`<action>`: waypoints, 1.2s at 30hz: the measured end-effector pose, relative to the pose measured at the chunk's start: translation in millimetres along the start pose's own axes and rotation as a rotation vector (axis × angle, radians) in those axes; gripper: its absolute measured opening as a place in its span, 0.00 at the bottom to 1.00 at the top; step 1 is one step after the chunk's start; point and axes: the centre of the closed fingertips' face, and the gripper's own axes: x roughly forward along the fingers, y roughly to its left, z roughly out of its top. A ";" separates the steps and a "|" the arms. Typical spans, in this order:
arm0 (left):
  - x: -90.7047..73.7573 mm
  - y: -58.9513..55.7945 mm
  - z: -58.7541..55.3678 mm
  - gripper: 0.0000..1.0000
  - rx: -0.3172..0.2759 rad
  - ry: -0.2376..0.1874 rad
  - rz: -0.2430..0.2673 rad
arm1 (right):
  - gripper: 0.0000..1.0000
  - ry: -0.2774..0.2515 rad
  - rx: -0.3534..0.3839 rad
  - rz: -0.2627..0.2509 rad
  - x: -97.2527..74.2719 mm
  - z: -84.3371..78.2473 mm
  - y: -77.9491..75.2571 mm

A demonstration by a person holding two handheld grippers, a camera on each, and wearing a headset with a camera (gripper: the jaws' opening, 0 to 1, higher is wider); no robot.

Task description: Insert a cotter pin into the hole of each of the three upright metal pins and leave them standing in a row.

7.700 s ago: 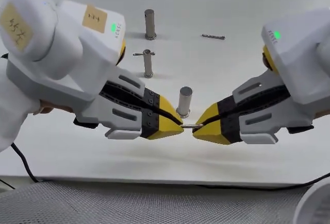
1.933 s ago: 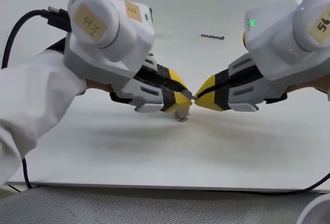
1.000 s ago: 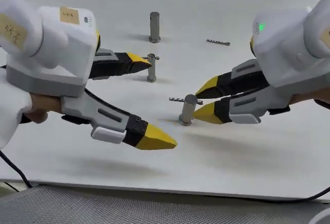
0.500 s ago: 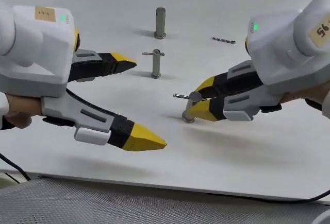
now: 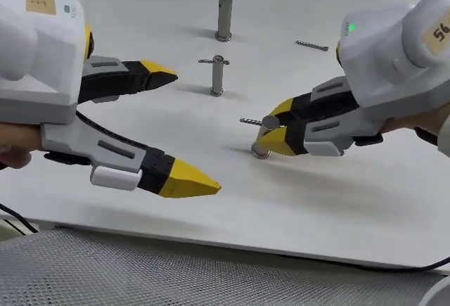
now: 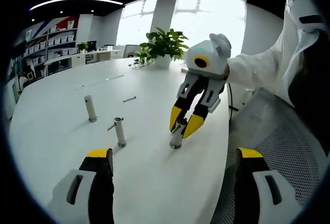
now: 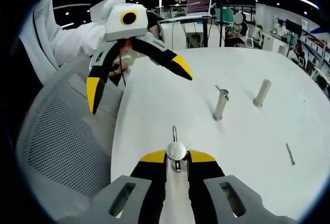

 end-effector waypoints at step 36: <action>-6.0 10.9 -9.3 0.97 -0.038 0.026 0.058 | 0.08 -0.071 -0.205 0.024 -7.1 15.4 -80.0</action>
